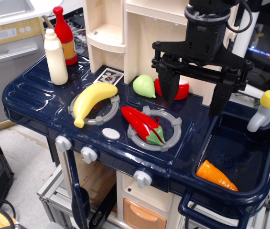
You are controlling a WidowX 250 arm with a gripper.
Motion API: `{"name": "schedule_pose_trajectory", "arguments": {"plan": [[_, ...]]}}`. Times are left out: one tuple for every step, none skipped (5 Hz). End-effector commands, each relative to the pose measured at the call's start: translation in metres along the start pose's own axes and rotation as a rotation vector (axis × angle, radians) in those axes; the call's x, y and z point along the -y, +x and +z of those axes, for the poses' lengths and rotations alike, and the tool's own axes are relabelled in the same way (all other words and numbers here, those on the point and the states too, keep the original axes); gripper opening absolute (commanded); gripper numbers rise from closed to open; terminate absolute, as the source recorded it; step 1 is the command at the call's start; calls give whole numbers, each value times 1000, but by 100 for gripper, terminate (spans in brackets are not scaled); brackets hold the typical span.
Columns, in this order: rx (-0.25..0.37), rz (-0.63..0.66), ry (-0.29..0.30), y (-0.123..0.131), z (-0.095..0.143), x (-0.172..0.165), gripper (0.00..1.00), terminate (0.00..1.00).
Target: Put detergent in sink
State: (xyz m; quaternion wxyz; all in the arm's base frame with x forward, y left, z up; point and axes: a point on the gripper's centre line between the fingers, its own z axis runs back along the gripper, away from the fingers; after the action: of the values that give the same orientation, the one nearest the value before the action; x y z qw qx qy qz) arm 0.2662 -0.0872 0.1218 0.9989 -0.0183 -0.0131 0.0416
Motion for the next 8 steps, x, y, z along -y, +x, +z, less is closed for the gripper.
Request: {"name": "schedule_pose_trajectory", "arguments": {"plan": [[0,0,0,0,0,0,100,0],[-10,114,140,0,21,-46,100,0],[28,187,270,5,32,-84,100,0],[104,309,283,12,42,-118,100,0],[178,354,257,26,45,-149,100,0],[247,351,250,40,37,-166,100,0],[332,357,279,48,25,-186,100,0],[386,344,284,50,13,-205,100,0]]}}
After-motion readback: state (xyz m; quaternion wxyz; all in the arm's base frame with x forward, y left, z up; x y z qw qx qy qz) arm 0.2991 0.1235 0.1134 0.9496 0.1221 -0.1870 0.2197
